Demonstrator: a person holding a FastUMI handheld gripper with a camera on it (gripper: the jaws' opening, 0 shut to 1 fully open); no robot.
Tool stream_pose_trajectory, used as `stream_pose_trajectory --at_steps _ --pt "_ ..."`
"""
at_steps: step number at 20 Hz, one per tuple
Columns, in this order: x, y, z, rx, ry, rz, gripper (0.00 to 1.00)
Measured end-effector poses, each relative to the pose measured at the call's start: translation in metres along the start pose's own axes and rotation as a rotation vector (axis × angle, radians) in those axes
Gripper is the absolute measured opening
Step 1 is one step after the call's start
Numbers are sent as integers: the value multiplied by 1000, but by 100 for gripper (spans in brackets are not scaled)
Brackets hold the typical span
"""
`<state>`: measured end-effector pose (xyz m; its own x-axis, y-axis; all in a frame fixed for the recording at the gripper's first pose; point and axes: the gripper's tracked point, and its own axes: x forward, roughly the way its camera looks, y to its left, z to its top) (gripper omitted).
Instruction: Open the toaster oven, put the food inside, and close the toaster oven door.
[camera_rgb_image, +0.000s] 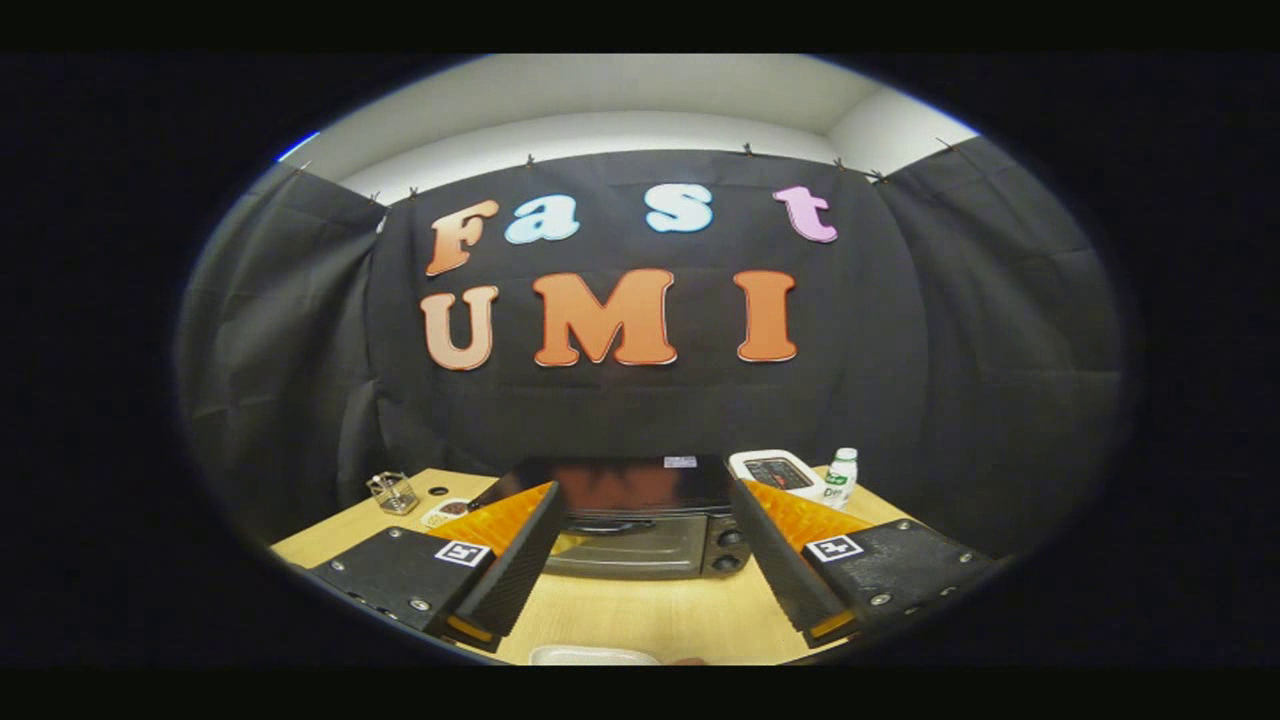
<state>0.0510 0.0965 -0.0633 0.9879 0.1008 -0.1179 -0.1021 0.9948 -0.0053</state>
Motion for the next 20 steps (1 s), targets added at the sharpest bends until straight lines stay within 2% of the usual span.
stream_pose_trajectory --at_steps 5,11,16,20 --pt "-30 13 -9 3 41 84 99" --pt "-31 20 -10 20 24 96 99" --pt "-23 20 7 59 -18 18 99" --pt "-23 4 24 78 -91 -134 99"
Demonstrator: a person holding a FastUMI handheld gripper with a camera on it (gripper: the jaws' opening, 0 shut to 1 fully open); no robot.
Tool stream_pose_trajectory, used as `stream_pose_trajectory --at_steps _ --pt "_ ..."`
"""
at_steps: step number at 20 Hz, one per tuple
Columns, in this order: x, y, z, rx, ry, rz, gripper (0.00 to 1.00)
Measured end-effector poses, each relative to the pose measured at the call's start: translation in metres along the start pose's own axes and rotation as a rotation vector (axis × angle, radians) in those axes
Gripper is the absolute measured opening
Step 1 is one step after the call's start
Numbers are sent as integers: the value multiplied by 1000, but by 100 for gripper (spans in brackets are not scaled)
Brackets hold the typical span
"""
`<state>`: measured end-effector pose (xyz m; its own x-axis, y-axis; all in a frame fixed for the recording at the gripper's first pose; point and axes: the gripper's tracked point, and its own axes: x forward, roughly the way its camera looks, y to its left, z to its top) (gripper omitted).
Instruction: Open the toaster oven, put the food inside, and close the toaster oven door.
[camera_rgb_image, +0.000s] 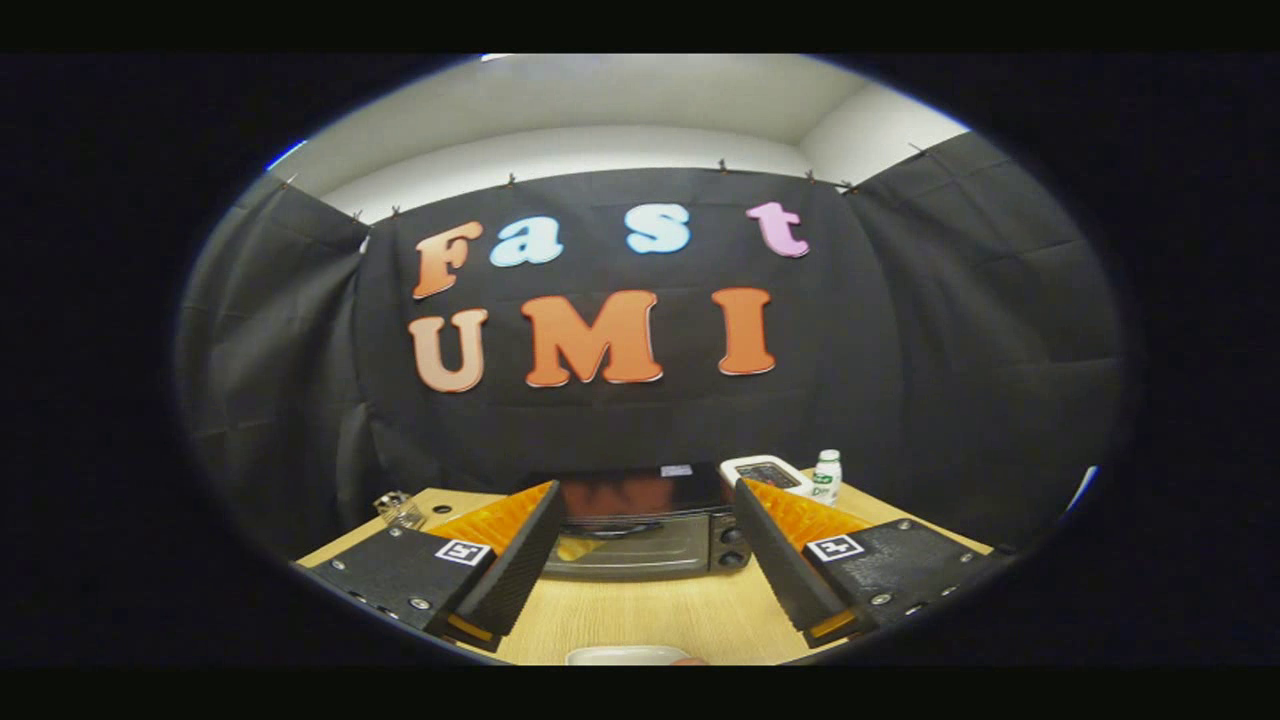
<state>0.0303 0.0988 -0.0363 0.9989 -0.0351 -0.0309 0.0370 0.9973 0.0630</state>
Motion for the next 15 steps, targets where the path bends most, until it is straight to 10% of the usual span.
stream_pose_trajectory --at_steps 7,15 --pt "-8 -19 3 -123 -34 -191 99" --pt "-1 16 -8 -145 3 -142 99"
